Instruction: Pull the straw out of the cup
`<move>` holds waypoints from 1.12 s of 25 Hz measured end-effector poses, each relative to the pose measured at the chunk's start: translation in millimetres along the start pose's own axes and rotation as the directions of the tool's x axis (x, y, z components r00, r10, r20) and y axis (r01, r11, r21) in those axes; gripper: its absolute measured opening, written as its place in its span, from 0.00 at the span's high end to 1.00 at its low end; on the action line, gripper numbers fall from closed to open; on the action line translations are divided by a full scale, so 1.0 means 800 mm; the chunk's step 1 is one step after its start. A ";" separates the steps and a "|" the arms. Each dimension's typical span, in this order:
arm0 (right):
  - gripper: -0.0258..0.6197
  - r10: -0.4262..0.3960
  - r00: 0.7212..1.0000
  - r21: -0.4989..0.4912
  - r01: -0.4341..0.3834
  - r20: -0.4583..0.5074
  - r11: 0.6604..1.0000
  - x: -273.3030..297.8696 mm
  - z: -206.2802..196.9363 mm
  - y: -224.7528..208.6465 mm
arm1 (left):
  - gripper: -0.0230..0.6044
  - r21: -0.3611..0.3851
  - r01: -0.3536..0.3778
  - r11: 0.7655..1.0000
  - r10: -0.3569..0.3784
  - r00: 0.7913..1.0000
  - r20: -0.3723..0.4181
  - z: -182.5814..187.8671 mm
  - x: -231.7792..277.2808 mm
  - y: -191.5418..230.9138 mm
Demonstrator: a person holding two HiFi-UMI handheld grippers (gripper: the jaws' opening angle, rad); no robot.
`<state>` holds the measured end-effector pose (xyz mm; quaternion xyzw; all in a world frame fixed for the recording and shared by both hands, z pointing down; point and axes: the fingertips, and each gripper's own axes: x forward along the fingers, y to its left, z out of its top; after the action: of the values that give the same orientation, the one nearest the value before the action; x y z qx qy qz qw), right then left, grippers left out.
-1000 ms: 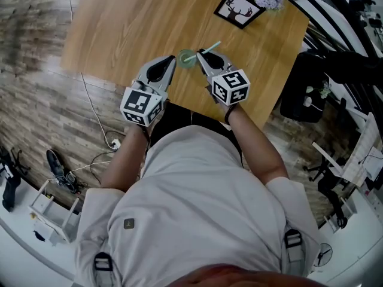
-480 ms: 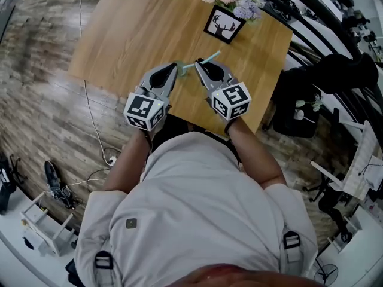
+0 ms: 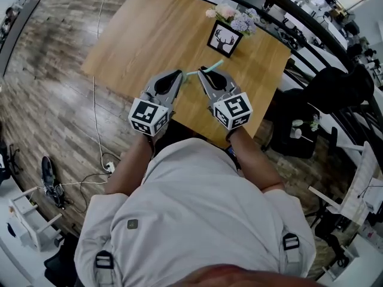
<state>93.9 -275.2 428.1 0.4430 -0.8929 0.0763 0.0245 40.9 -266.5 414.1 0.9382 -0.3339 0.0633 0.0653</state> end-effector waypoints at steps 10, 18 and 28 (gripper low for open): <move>0.90 0.052 0.998 -0.043 -0.051 0.037 0.998 -0.037 0.023 0.063 | 0.96 0.022 -0.077 0.997 0.076 0.996 0.037 0.013 -0.083 -0.026; 0.90 0.052 0.997 -0.074 -0.047 0.064 0.996 -0.052 0.033 0.146 | 0.96 0.021 -0.068 0.997 0.066 0.996 0.065 0.010 -0.173 -0.038; 0.90 0.019 0.994 -0.080 -0.010 0.109 0.997 -0.088 0.031 0.305 | 0.96 0.017 -0.066 0.998 0.064 0.994 0.093 -0.005 -0.345 -0.065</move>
<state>-56.7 -78.7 368.1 0.4386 -0.8985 0.0167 -0.0077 -138.7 -55.6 369.3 0.9293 -0.3665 0.0252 0.0382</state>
